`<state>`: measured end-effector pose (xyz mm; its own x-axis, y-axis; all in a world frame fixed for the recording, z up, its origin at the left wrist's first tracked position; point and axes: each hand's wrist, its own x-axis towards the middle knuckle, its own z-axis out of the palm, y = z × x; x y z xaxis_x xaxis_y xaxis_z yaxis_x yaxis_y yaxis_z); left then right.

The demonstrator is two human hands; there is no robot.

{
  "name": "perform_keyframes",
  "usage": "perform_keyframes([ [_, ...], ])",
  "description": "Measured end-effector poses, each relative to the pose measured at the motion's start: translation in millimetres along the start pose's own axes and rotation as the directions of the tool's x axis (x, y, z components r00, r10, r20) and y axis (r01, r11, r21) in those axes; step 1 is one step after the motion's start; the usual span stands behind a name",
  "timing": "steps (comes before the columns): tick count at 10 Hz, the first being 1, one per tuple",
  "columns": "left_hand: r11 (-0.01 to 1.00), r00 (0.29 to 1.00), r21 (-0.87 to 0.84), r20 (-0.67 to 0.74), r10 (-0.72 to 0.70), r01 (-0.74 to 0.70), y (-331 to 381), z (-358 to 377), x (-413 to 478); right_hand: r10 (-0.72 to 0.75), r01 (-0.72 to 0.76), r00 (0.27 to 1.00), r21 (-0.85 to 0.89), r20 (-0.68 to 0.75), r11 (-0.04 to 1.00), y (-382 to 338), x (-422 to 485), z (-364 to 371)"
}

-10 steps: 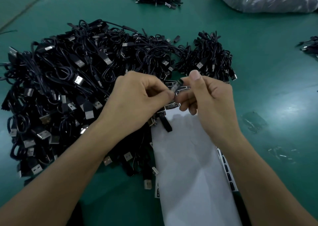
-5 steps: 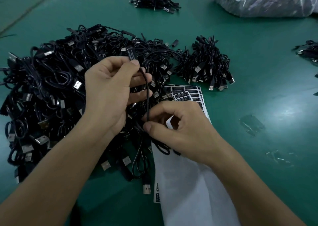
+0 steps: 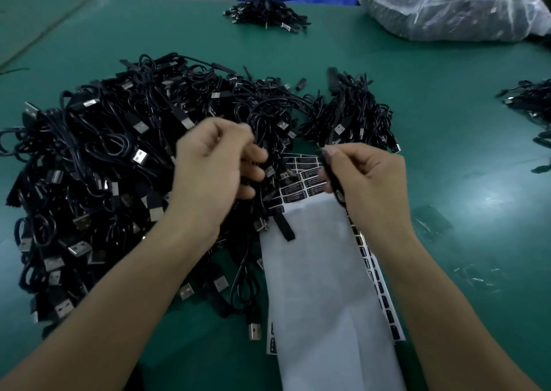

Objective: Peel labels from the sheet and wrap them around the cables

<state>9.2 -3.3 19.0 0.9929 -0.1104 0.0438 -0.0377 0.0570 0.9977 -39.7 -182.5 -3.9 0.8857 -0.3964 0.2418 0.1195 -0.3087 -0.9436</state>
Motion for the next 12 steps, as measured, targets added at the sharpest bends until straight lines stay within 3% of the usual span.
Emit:
perform_keyframes([
  [1, 0.92, 0.982, 0.358, 0.154, 0.113, -0.162, -16.2, 4.8, -3.8, -0.021, -0.006, 0.993, -0.234, -0.115, 0.972, 2.0, 19.7, -8.8],
  [2, 0.65, 0.938, 0.682, 0.303, 0.168, -0.337, -27.1, 5.8, -7.3, -0.074, 0.008, 0.984, -0.374, -0.163, 0.927, -7.4, 53.1, -17.0],
  [3, 0.382, 0.899, 0.821, 0.432, 0.069, -0.424, -28.2, 6.9, -9.5, -0.099, -0.001, 0.977, -0.471, -0.188, 0.882, -21.9, 91.2, -21.3],
  [4, 0.258, 0.877, 0.856, 0.477, -0.061, -0.447, -24.1, 9.0, -10.2, -0.096, -0.006, 0.984, -0.569, -0.15, 0.822, -27.9, 122.8, -20.6],
  [6, 0.201, 0.853, 0.861, 0.499, -0.151, -0.468, -19.5, 9.1, -9.8, -0.003, -0.041, 0.999, -0.827, -0.051, 0.561, -24.5, 135.6, -5.2],
  [7, 0.205, 0.85, 0.858, 0.503, -0.157, -0.47, -20.5, 7.6, -8.5, -0.044, 0.004, 0.999, -0.909, -0.016, 0.417, -24.5, 132.0, 3.0],
  [8, 0.206, 0.849, 0.855, 0.508, -0.147, -0.476, -22.1, 7.3, -8.4, -0.051, 0.009, 0.999, -0.925, -0.011, 0.379, -22.5, 131.7, 8.5],
  [10, 0.231, 0.845, 0.847, 0.516, -0.143, -0.478, -24.7, 6.8, -6.0, -0.07, 0.005, 0.997, -0.908, -0.027, 0.419, -16.8, 131.3, 7.1],
  [11, 0.242, 0.843, 0.849, 0.513, -0.159, -0.471, -23.3, 5.3, -4.1, -0.172, 0.043, 0.984, -0.853, -0.055, 0.52, -18.5, 125.6, 0.7],
  [12, 0.256, 0.847, 0.847, 0.511, -0.145, -0.466, -22.3, 6.7, -6.1, -0.267, 0.076, 0.943, -0.65, -0.2, 0.756, -28.3, 117.1, -13.7],
])
